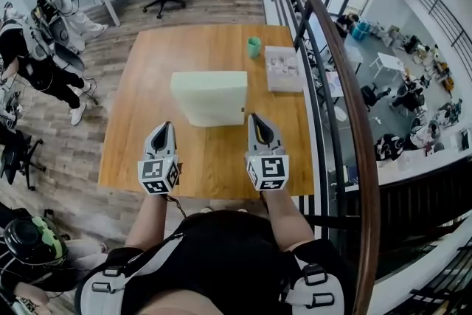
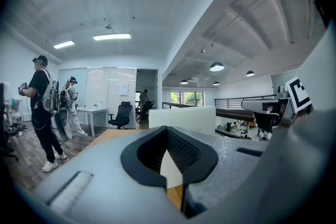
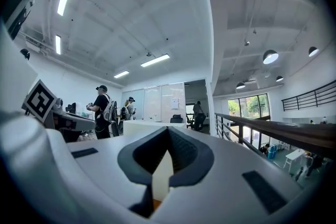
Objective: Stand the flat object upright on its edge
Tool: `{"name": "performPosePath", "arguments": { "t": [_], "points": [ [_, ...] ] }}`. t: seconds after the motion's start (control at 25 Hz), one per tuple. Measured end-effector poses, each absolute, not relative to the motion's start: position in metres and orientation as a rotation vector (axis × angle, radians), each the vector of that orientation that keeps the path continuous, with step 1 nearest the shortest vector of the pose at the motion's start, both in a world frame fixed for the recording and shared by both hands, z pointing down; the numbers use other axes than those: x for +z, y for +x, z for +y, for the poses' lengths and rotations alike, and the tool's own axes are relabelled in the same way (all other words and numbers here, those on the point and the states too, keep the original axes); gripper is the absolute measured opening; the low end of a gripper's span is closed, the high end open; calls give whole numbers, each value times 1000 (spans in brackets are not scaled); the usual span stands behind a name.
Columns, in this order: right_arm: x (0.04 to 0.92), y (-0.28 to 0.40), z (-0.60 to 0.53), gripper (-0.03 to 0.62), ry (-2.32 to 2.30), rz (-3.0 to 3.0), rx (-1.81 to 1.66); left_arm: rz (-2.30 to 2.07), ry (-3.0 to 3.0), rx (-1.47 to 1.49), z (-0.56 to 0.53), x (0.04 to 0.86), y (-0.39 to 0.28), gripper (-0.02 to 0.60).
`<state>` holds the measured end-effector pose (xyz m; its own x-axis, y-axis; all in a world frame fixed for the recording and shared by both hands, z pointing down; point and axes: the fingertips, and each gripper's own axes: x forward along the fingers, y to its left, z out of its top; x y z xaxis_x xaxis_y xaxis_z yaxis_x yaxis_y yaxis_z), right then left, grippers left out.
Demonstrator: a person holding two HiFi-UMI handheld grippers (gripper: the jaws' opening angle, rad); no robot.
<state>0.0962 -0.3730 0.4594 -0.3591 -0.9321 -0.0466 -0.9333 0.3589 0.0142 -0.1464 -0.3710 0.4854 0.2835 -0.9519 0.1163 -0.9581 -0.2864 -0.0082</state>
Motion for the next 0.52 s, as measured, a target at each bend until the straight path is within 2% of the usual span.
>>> {"name": "performPosePath", "arguments": {
  "t": [0.52],
  "points": [
    [461,95,-377,3,-1740,2593,53,-1860,2491,136,-369,468,-145,3]
  ]
}}
